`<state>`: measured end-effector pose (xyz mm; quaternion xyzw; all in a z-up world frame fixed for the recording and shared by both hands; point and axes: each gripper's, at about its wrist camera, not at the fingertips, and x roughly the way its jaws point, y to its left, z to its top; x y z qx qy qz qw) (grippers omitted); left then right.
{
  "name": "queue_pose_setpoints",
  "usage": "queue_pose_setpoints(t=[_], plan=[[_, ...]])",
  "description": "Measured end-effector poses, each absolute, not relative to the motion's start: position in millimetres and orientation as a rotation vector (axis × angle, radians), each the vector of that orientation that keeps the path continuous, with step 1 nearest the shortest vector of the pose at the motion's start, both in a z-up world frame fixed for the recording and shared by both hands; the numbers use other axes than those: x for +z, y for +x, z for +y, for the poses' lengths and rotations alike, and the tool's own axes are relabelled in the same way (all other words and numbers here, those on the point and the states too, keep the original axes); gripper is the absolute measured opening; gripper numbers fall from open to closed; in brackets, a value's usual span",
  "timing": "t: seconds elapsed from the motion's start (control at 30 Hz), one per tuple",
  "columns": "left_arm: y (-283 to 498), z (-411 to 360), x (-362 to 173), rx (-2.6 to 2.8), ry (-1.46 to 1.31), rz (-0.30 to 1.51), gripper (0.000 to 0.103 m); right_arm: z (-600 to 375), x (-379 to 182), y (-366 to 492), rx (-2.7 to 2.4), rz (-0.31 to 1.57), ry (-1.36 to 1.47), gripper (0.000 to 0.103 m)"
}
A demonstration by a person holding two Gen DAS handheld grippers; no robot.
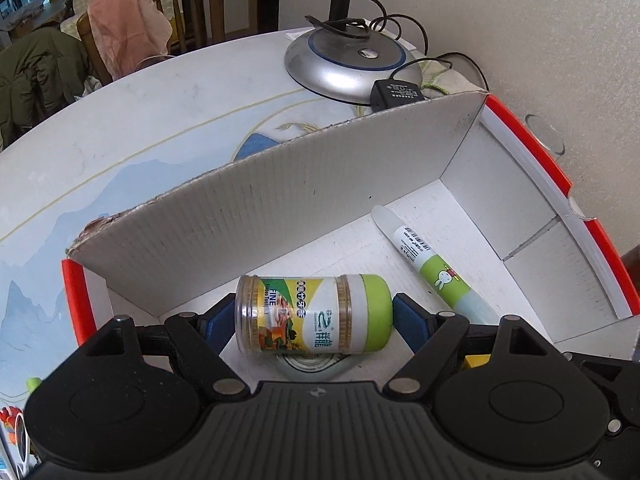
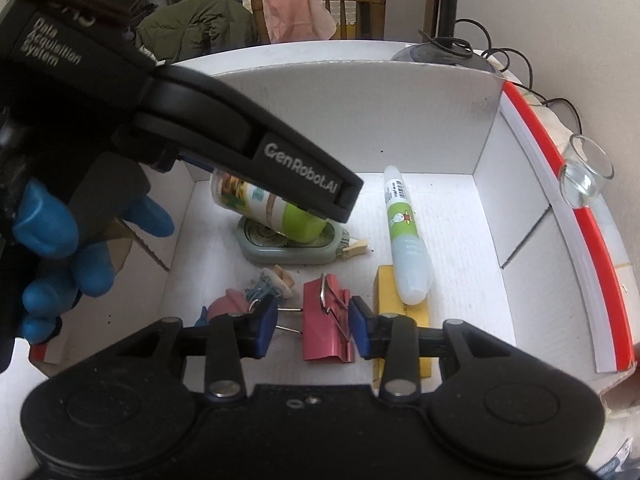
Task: Organize rigid objects
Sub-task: 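Carry the jar and binder clip into the shoebox and release both, then lift both open grippers out of the shoebox back over the items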
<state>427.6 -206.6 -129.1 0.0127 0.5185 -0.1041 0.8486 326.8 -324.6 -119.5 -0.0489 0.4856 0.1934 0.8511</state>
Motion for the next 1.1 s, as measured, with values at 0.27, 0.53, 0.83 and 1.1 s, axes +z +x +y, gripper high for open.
queue_pose_setpoints(t=[0.27,0.53,0.83,1.1], plan=[[411,-201,-111,-0.237,-0.003,1.04,0.082,-332,-109,317,0.383,0.996,-0.064,0.048],[388,-182,-90,-0.214,-0.037,0.981,0.082,-335,-93,303,0.36,0.955,-0.041,0.054],[350,-154,-59,-0.212,-0.065,0.895,0.082,-335,-70,286,0.353,0.9,-0.021,0.06],[313,-125,-39,-0.214,-0.083,0.82,0.082,-325,-48,264,0.351,0.837,-0.002,0.064]])
